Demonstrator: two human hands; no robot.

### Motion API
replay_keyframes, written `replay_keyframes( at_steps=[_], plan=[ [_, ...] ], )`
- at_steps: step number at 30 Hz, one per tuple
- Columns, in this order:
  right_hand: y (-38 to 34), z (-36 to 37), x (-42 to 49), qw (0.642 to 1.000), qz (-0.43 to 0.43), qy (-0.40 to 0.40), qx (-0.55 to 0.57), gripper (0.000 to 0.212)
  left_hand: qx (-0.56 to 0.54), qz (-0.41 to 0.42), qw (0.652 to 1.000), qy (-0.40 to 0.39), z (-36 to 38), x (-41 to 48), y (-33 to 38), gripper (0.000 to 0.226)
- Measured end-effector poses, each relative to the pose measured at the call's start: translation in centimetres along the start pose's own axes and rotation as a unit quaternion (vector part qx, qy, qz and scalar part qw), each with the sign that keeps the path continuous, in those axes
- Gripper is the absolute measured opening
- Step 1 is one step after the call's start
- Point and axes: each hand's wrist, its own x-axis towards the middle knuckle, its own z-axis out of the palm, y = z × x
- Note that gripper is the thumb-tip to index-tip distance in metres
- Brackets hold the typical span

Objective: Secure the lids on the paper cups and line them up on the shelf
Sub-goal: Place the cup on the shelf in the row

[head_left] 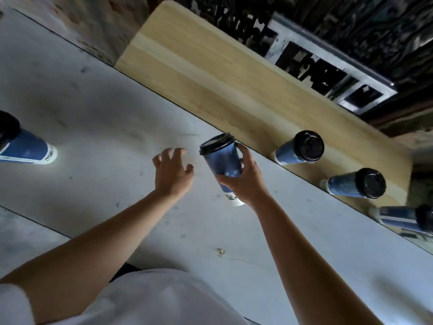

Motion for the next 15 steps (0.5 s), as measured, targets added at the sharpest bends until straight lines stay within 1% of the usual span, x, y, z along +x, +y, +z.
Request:
replay_keyframes(
  at_steps=[1,2,5,9,12,14,15],
  plan=[
    [-0.5,0.0,0.6,1.000,-0.006,-0.001,-0.020,0.092,0.034,-0.005,0.999,0.012,0.3,0.5,-0.7,0.057],
    [-1.0,0.0,1.2,0.999,-0.011,-0.002,-0.036,0.093,0.066,-0.020,0.998,0.006,0.6,0.7,-1.2,0.065],
    [-2.3,-0.4,2.8,0.996,-0.031,-0.009,-0.085,0.094,0.119,-0.066,0.990,-0.043,1.5,0.7,-2.6,0.088],
    [-3.4,-1.4,5.1,0.981,-0.064,-0.034,-0.180,0.091,0.132,-0.060,0.989,-0.026,3.6,0.2,-4.7,0.096],
    [-4.4,-2.0,6.7,0.949,-0.104,-0.048,-0.292,0.089,0.139,-0.051,0.989,0.006,4.7,0.3,-5.0,0.095],
    [-5.2,-2.1,7.8,0.915,-0.134,-0.058,-0.377,0.088,0.140,-0.057,0.988,0.026,5.2,0.5,-5.1,0.090],
    [-5.6,-2.2,8.3,0.891,-0.153,-0.060,-0.423,0.089,0.136,-0.060,0.988,0.035,5.5,0.6,-5.1,0.089]
  ],
)
